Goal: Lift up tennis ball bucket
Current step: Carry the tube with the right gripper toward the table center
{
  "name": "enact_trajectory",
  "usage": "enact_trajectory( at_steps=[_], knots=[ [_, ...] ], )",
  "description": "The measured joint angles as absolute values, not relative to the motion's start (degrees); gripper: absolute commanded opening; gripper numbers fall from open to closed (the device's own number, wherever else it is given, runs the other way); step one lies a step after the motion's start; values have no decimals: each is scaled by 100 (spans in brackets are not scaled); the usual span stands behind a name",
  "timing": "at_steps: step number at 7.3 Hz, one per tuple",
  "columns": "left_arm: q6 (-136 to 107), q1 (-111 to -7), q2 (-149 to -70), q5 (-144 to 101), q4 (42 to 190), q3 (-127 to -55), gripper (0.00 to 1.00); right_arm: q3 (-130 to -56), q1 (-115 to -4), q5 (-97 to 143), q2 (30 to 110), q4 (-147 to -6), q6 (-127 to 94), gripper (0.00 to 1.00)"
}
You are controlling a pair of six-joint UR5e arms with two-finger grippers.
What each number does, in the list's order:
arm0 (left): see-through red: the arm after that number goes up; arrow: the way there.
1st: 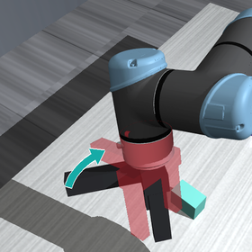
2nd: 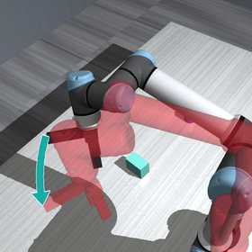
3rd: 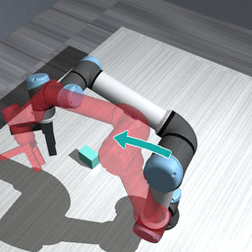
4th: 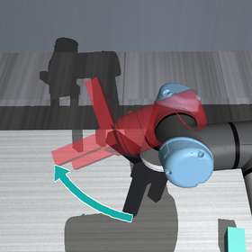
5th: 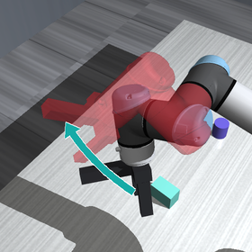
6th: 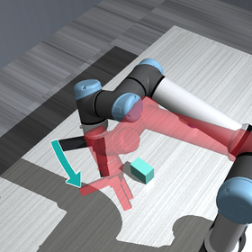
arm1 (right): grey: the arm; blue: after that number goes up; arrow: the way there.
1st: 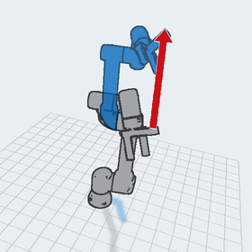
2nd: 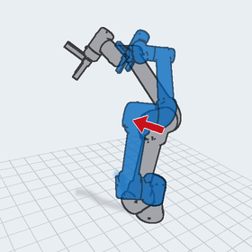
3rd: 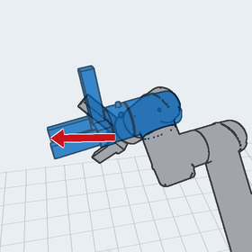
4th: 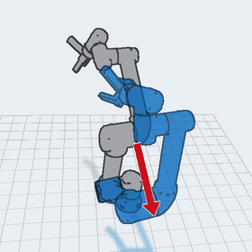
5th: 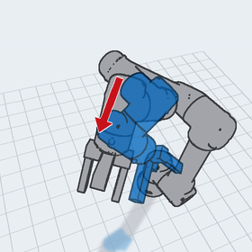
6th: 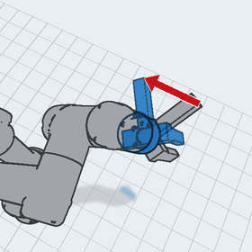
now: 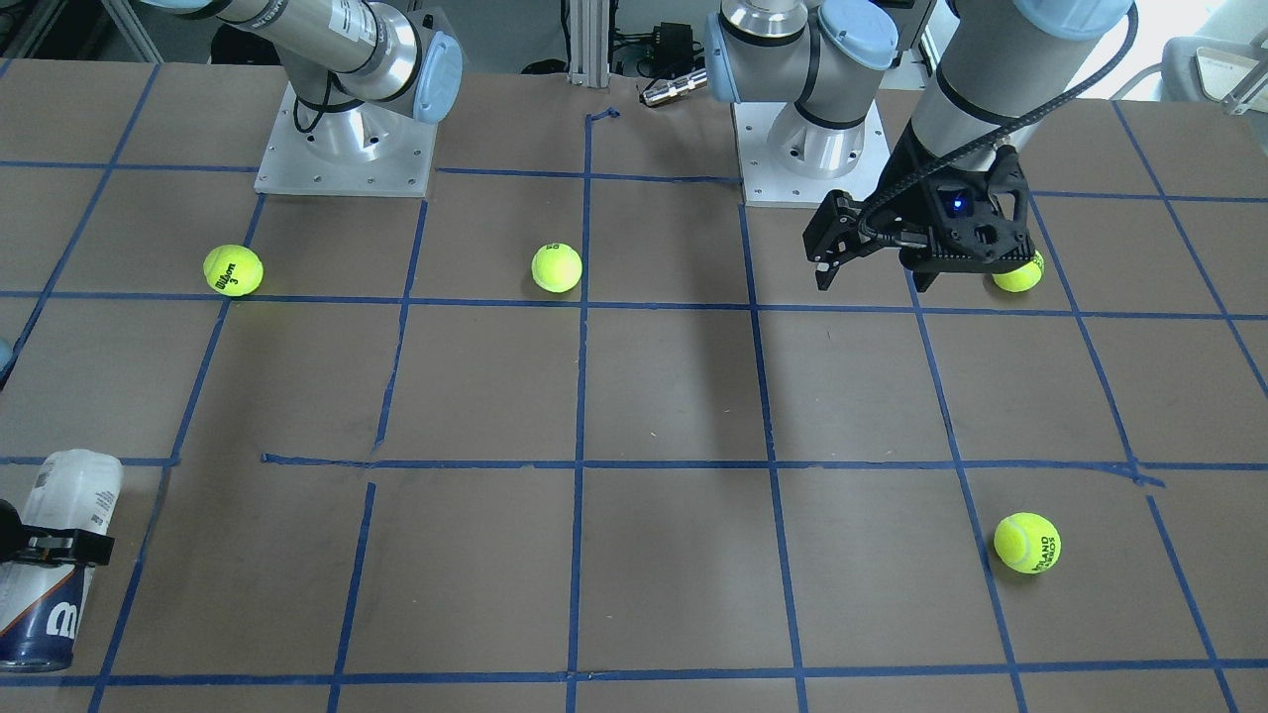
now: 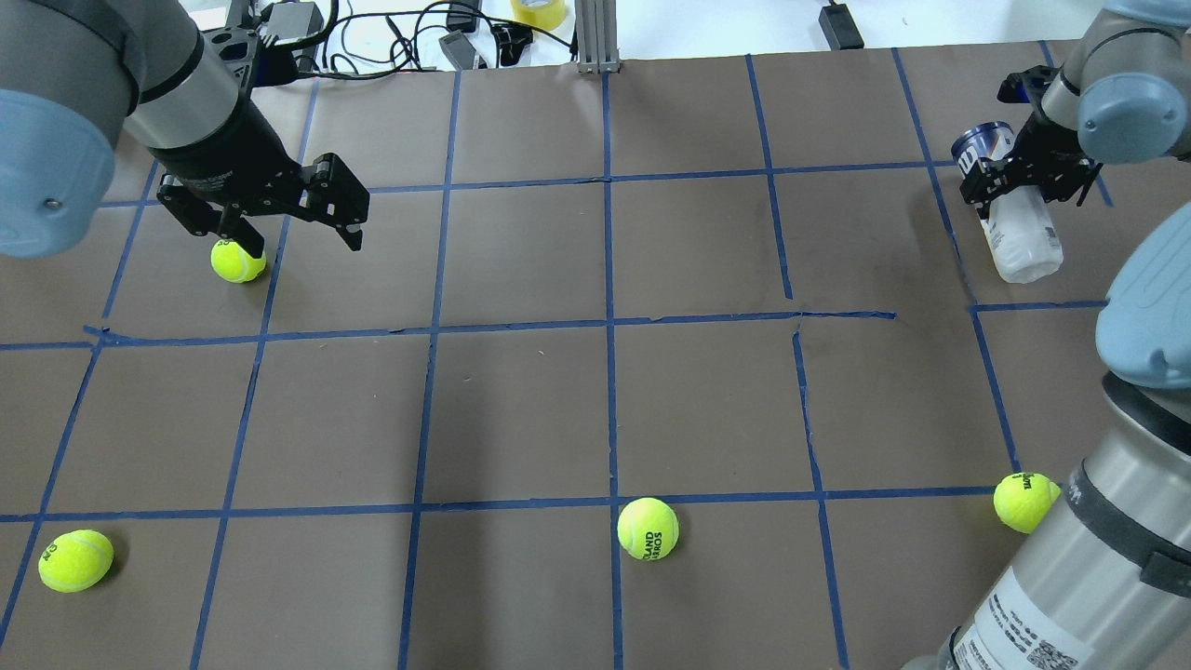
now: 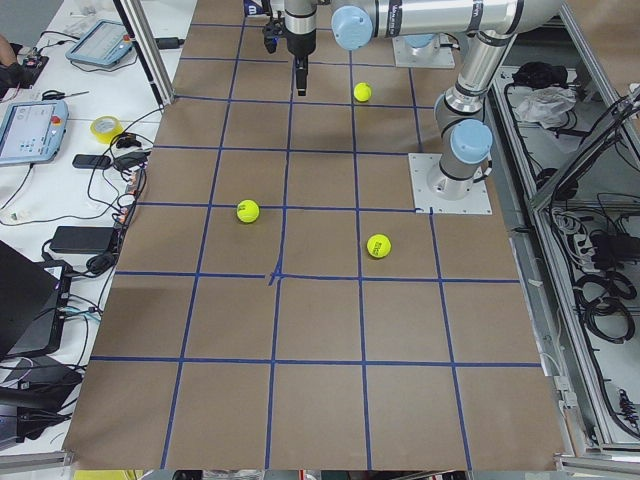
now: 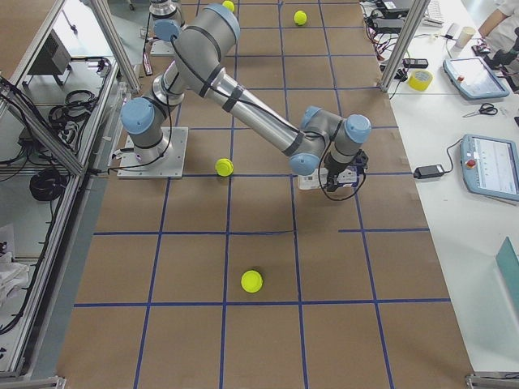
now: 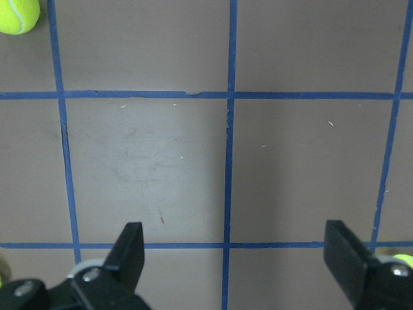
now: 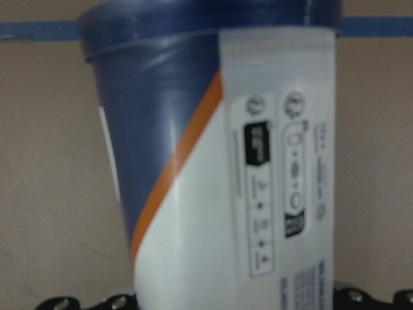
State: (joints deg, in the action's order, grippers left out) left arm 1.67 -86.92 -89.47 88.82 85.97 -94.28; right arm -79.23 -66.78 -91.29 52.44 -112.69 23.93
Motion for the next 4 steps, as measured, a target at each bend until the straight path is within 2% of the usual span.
enact_trajectory(
  at_steps=[4],
  knots=[
    [161, -8693, -8939, 8883, 8603, -9433, 100, -7950, -7806, -8942, 5655, -11118, 3438, 61]
  ],
)
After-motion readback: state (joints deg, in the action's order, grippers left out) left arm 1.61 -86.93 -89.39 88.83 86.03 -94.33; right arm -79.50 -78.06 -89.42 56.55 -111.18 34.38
